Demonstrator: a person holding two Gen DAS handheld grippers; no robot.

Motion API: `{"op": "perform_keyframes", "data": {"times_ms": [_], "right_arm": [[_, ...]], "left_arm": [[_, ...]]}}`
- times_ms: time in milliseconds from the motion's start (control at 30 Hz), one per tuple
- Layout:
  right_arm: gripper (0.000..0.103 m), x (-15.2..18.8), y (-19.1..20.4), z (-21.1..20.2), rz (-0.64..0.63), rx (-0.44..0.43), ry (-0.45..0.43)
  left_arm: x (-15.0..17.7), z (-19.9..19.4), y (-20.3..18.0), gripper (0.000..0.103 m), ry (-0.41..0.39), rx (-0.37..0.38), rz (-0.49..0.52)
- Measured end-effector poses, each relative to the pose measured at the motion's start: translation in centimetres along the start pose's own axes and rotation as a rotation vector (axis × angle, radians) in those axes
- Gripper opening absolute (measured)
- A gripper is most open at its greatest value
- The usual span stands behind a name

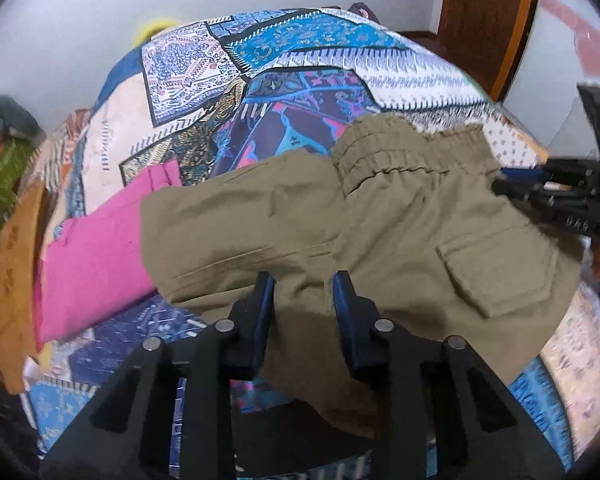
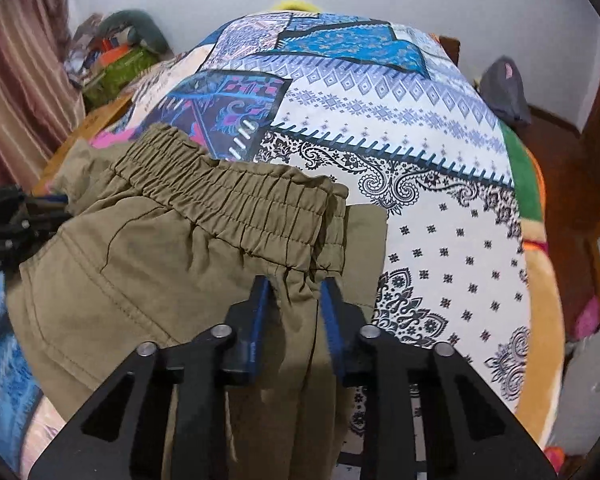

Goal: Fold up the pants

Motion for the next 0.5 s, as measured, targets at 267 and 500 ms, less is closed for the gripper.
{"op": "perform_keyframes", "data": {"times_ms": [267,500], "right_arm": [[0.022,0.0,-0.1,-3.8,0.054,-0.015,-0.023],[0.038,2.1,1.4,-8.0,0.051,-0.015,-0.073]], "left_arm": [[0.4,-4.4,2.6,0.033,-0.049,-0.015,-0.116],[3.3,-7.4,3.1,0.045,-0.059,0.023,-0.153]]}}
Point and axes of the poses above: each gripper's, at about its wrist camera, not at the fingertips, and z roughly the way its jaws point, y to its left, x to its underside, the point moved 7 cm from there along z, roughly the way its jaws point, and after that the axes turned 6 degrees about z, right-handed, at the moved point
